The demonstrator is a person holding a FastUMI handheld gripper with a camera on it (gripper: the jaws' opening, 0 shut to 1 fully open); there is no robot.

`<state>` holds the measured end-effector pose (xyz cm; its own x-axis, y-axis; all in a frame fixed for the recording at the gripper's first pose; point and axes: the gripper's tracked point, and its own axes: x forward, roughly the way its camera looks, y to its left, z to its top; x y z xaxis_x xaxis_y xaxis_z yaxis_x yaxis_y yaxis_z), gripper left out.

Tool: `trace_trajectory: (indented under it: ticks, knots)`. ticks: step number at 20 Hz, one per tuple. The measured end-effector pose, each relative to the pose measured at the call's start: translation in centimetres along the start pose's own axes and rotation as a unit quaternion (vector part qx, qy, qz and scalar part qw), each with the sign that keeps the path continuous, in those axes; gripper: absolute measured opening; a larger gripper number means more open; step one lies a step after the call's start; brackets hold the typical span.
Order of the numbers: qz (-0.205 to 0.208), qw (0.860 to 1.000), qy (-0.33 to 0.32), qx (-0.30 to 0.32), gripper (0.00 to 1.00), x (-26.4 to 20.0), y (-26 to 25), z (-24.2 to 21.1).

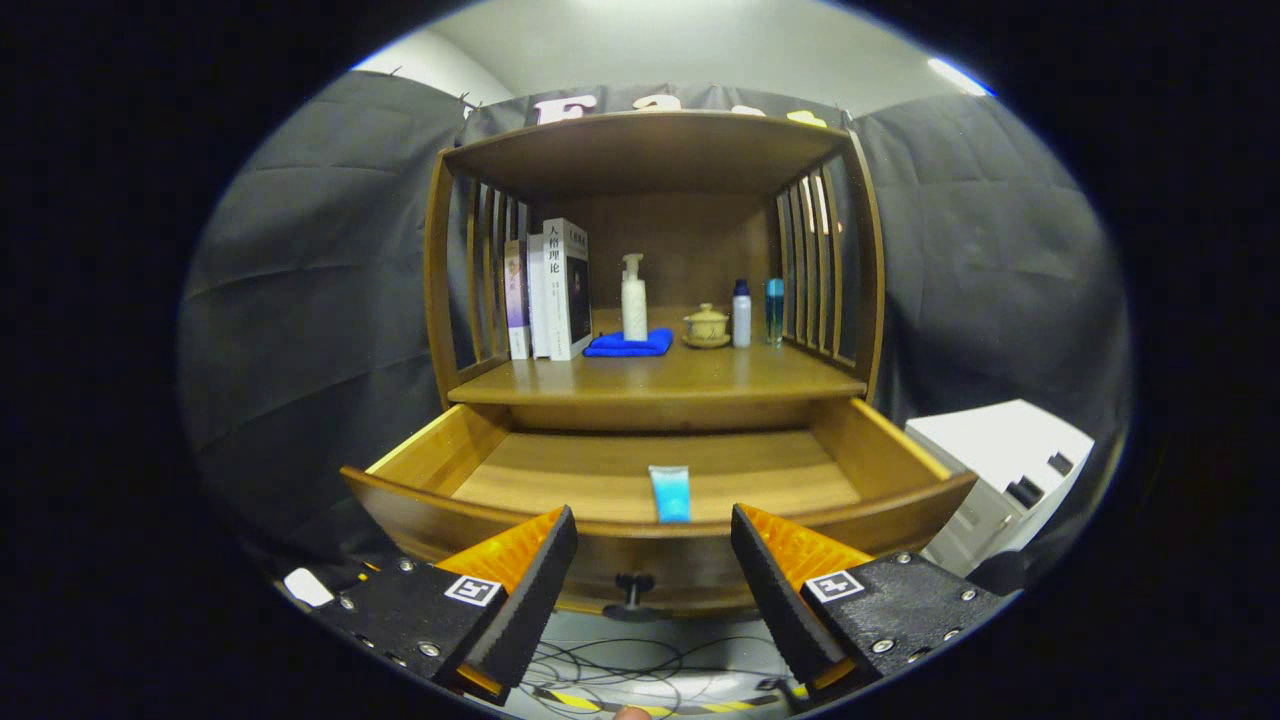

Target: Pull open the drawer, take out the items inside it, and place them on the countertop above the cabinet.

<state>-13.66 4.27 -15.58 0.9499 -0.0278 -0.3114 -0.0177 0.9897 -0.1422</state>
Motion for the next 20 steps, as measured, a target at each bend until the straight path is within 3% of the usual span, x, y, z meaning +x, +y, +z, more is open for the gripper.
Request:
trace_trajectory:
  ticks: [5, 8, 11, 20]
  knots:
    - [-0.033, 0.998, 0.058, -0.023, 0.95, 4.4, -0.4, 3.2]
    - [-0.056, 0.992, 0.115, -0.018, 0.95, 7.4, -1.0, 2.3]
    - [-0.059, 0.982, 0.171, -0.054, 0.95, 10.1, -1.6, 1.2]
    - [-0.047, 0.951, 0.304, 0.022, 0.96, 15.0, -1.0, -4.2]
